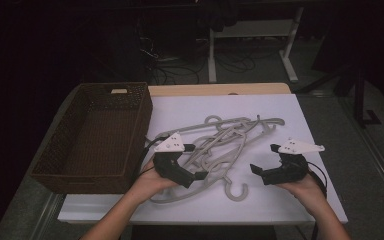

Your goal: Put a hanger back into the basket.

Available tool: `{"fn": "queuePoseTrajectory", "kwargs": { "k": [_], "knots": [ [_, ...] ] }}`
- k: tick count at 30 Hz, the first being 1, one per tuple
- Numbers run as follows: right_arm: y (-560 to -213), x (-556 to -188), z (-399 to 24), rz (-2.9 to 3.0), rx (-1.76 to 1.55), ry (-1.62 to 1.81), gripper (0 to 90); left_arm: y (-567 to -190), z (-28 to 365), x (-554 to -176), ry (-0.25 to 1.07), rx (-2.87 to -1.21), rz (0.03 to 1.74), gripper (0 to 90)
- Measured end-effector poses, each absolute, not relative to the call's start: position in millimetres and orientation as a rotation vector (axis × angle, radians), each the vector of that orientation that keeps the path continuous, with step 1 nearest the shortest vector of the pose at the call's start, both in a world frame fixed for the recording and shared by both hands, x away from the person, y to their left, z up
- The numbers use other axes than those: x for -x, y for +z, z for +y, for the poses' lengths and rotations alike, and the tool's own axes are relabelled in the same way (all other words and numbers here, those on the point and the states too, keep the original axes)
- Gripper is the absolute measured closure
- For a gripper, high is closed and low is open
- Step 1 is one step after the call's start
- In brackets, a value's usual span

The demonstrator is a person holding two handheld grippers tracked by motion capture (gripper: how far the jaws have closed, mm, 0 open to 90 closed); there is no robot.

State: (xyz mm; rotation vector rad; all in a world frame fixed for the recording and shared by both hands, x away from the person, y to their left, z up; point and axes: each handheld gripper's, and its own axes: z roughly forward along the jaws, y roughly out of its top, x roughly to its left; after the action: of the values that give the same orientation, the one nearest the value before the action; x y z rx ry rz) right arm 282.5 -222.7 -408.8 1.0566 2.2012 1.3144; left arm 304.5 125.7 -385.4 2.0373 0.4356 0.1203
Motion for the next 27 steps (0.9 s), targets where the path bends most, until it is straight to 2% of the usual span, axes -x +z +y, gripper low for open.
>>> {"fn": "queuePoseTrajectory", "kwargs": {
  "k": [4, 6, 27],
  "knots": [
    [-410, -284, -225, 2.204, -1.067, 1.307, 0.0, -398, 128, -301, 0.118, -2.093, 0.46, 8.3],
    [-411, -285, -225, 2.206, -1.068, 1.302, 0.0, -404, 129, -299, 0.115, -2.111, 0.471, 14.0],
    [-414, -286, -220, 2.236, -1.048, 1.285, 0.0, -436, 106, -286, 0.129, -2.35, 0.462, 35.9]
  ]
}}
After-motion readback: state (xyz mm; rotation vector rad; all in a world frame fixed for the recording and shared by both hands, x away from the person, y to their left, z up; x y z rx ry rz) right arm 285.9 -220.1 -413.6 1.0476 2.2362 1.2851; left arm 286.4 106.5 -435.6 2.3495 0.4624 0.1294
